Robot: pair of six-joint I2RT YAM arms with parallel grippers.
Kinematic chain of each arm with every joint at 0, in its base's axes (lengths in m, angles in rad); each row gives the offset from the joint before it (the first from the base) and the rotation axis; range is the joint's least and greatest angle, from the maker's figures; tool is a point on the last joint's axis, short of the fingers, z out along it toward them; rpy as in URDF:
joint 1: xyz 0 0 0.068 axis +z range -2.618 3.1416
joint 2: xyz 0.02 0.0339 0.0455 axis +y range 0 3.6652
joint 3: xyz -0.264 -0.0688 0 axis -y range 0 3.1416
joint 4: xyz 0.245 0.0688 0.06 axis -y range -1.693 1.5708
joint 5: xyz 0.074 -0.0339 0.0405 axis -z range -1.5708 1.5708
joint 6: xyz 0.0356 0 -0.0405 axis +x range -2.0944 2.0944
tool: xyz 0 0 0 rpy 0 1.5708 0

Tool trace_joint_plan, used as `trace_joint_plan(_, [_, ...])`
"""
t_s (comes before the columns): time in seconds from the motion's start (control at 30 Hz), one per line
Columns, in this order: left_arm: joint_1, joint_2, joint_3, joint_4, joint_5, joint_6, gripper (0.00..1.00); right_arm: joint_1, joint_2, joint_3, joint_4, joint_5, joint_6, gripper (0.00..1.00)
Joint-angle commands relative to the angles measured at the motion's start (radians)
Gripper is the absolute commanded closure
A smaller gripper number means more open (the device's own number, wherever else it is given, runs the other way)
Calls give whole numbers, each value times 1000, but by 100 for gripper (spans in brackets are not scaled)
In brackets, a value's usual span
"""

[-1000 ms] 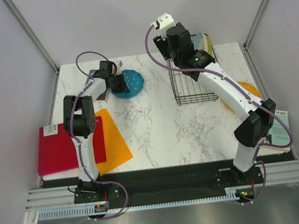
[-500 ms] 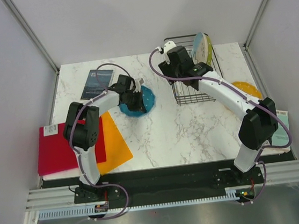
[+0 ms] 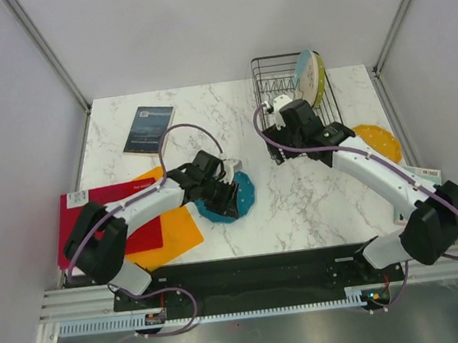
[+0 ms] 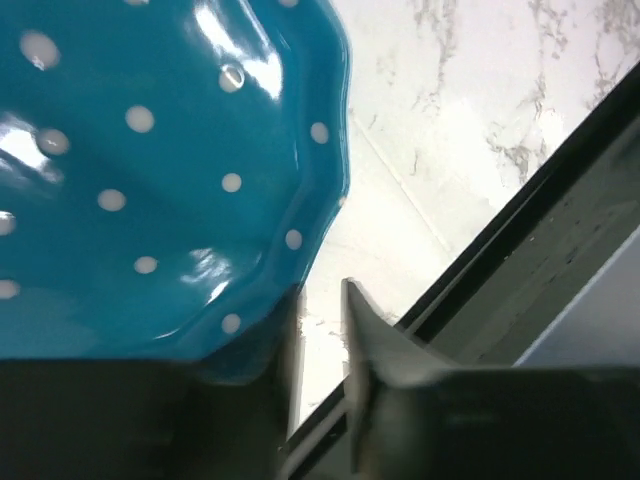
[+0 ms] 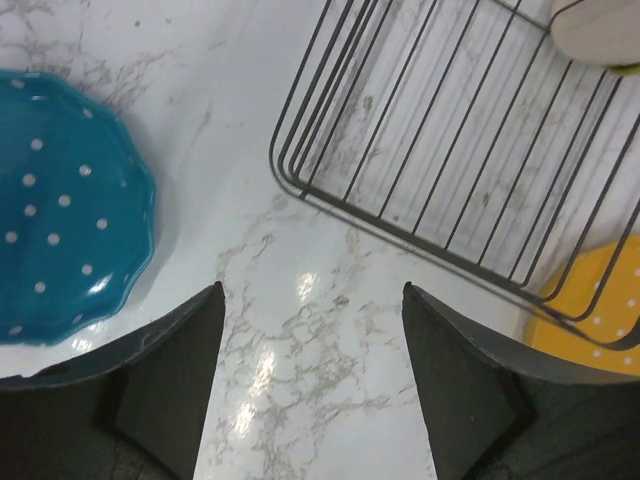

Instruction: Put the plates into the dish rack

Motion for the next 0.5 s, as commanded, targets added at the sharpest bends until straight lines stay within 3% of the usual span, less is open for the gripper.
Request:
trace_joint_plan(0.0, [-1,-192,48,53,-174,44,44,-45,-123,-108,-26,-266,69,18])
trace_joint_plan(0.07, [51,-210,78,26,-252,41,27,-145,-163,-193,-26,-429,124,18])
trace_joint_plan(0.1, [88,-208,73,10,-252,19,24,-174,-172,-229,4,-557,208,17])
trace_joint_plan(0.23, [382,-191,-60,48,-121,-93,22,-259,-207,-395,118,-696,330,17])
trace_joint_plan(0.47, [433,-106,-79,130,-99,-89,26,-263,-186,-388,182,-687,298,17])
